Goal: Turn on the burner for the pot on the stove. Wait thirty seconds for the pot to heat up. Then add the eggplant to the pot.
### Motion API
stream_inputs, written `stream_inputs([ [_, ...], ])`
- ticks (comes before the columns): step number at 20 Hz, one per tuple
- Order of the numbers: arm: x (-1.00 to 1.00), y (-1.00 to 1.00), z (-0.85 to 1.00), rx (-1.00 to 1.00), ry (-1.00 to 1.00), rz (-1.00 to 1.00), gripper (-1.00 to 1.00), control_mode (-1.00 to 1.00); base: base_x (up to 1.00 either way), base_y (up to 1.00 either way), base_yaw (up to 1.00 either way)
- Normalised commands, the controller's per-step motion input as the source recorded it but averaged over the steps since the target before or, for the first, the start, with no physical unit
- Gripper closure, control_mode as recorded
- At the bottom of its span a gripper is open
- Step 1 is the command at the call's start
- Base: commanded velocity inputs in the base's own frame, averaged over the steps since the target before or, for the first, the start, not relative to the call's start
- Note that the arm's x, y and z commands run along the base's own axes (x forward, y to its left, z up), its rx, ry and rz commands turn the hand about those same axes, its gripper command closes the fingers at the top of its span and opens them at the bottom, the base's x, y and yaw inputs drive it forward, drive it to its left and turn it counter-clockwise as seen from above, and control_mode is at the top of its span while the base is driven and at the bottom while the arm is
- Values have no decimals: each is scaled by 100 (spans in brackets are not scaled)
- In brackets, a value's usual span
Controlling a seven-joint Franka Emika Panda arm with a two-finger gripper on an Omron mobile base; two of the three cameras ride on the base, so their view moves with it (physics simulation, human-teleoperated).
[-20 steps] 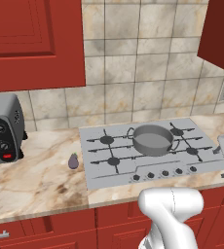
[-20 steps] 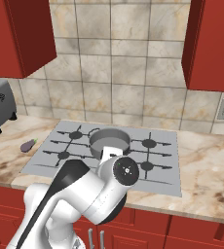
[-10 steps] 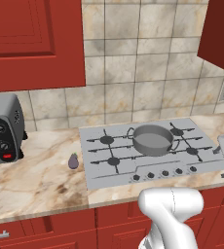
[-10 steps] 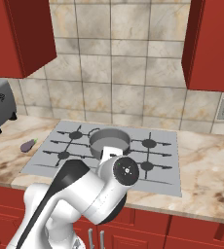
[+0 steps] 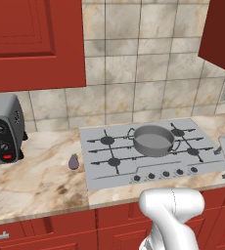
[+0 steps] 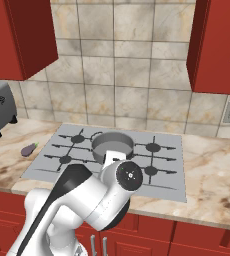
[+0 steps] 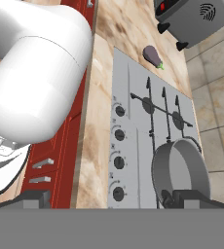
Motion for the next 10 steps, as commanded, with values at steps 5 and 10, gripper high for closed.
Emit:
stream_inputs([
  [5,0,0,0,0,0,0,-100,-100,0,0,0],
  [10,0,0,0,0,0,0,-100,-100,0,0,0],
])
